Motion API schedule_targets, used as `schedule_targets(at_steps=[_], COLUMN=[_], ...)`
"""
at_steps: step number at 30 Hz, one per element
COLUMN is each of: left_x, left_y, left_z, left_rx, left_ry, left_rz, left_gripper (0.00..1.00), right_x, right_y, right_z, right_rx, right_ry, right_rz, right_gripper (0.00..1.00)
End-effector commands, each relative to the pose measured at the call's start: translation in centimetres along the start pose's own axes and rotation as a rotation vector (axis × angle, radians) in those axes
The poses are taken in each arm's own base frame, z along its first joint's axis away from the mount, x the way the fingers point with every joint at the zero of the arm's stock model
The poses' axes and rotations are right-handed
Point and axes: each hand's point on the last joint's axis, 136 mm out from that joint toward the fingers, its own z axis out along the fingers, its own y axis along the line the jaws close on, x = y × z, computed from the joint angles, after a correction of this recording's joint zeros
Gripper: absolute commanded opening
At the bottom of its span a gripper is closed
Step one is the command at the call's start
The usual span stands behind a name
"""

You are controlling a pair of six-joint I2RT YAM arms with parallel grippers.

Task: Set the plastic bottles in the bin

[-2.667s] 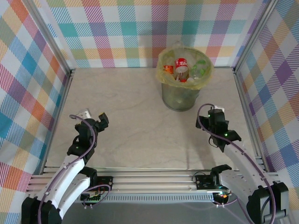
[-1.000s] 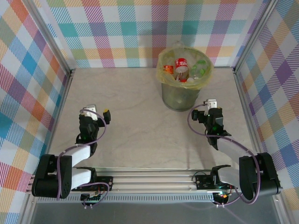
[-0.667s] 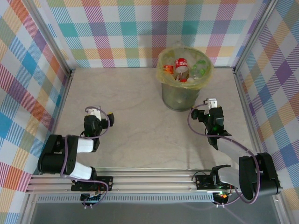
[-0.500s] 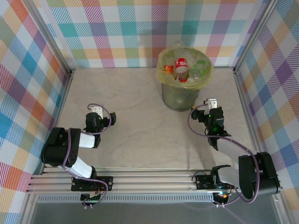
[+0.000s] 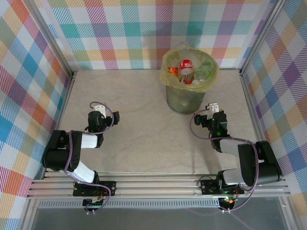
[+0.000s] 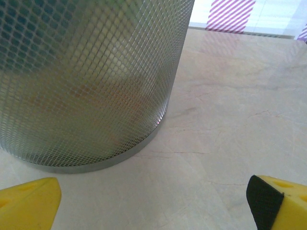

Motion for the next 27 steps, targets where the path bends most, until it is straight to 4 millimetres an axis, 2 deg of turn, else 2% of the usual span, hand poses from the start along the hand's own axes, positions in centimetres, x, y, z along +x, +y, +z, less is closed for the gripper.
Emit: schedule_targets(at_steps=[1,12,27], left_x=[-0.1,-0.1,-0.1], left_y=[0.3,0.3,0.3], left_z=[0.2,0.2,0.2], left_rx=[-0.007,-0.006,-0.008], left_ry=[0.002,0.002,0.001], left_rz=[0.006,0.006,0.007], left_gripper=[1.0,1.0,1.0], right_x=[-1.6,0.0,0.1], right_y=[0.0,-1.0,-1.2], right_z=[0.3,1.7,2.2], right_rx=[-0.037,-0.058,-0.082], right_ry=[-0.075,-0.054,-0.032], right_rz=[-0.016,0.068,0.091], right_gripper=[1.0,1.0,1.0])
